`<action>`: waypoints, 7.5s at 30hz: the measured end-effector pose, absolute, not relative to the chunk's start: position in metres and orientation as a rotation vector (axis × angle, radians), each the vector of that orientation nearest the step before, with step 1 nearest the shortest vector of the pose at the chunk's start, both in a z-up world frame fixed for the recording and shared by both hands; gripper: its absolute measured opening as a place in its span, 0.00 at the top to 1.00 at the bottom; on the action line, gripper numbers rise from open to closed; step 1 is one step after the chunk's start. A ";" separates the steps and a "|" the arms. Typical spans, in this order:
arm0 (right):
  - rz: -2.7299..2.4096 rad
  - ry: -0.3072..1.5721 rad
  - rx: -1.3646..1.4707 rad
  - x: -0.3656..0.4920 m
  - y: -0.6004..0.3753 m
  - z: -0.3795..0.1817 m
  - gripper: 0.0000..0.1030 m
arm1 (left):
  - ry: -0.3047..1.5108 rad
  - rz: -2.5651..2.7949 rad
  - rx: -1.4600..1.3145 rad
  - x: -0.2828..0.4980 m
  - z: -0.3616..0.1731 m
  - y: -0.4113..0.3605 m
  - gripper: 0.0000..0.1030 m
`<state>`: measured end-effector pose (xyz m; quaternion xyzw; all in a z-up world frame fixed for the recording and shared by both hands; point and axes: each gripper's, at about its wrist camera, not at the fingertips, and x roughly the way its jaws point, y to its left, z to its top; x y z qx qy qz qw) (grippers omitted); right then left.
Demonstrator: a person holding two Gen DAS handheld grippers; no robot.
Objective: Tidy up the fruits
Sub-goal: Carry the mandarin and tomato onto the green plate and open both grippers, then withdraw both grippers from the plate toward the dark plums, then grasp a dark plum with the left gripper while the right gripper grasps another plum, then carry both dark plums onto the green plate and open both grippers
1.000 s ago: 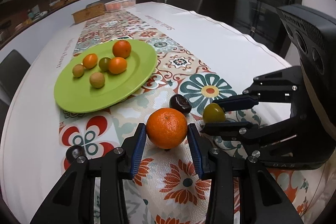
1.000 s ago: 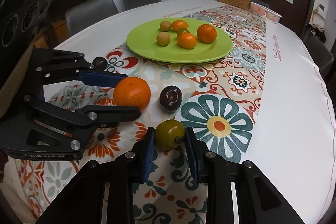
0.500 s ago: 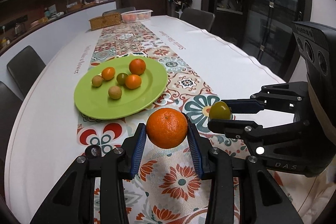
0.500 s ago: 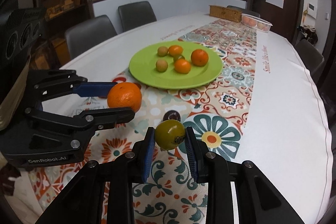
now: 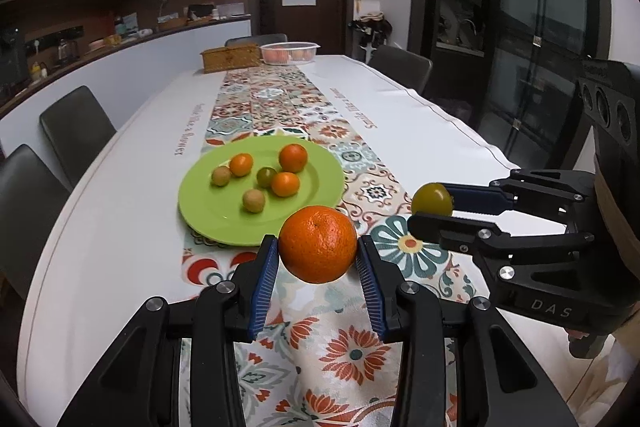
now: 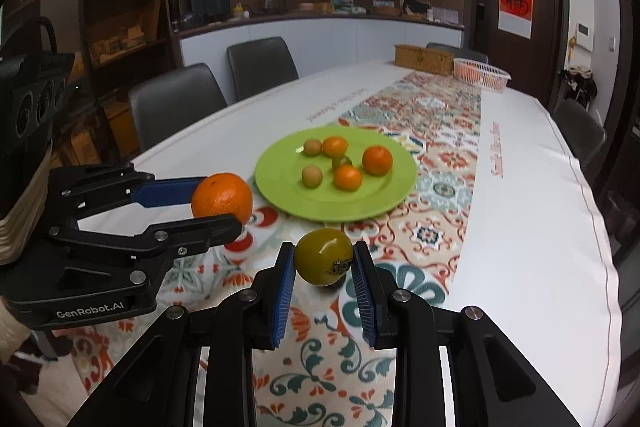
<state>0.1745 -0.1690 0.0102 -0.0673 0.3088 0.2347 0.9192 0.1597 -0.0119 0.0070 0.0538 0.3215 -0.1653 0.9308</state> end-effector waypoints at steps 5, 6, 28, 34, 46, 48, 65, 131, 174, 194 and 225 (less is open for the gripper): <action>0.488 0.605 -0.140 0.183 -0.162 0.020 0.71 | 0.656 -0.295 0.105 0.165 0.012 -0.006 0.62; 0.490 0.605 -0.137 0.184 -0.161 0.021 0.71 | 0.655 -0.288 0.104 0.167 0.013 -0.005 0.62; 0.479 0.590 -0.189 0.264 -0.129 0.035 0.71 | 0.713 -0.237 0.046 0.248 0.013 0.027 0.62; 0.469 0.613 -0.194 0.292 -0.120 0.029 0.71 | 0.756 -0.237 0.033 0.275 0.000 0.033 0.62; 0.450 0.705 -0.220 0.343 -0.108 -0.005 0.71 | 0.838 -0.233 0.009 0.313 -0.028 0.041 0.62; 0.448 0.719 -0.220 0.350 -0.107 -0.011 0.71 | 0.848 -0.234 0.016 0.318 -0.031 0.041 0.62; 0.423 0.705 -0.246 0.347 -0.109 -0.007 0.64 | 0.801 -0.189 0.072 0.306 -0.012 0.038 0.50; 0.219 0.925 -0.061 0.220 -0.134 -0.050 0.39 | 0.962 -0.059 0.095 0.193 -0.056 0.064 0.16; 0.224 0.979 0.004 0.244 -0.138 -0.067 0.75 | 1.008 -0.168 0.021 0.221 -0.074 0.051 0.74; 0.376 0.819 0.032 0.196 -0.145 0.008 0.75 | 0.795 -0.261 -0.007 0.170 0.011 0.030 0.74; 0.414 0.774 0.035 0.265 -0.149 0.028 0.75 | 0.752 -0.246 0.031 0.238 0.017 0.022 0.74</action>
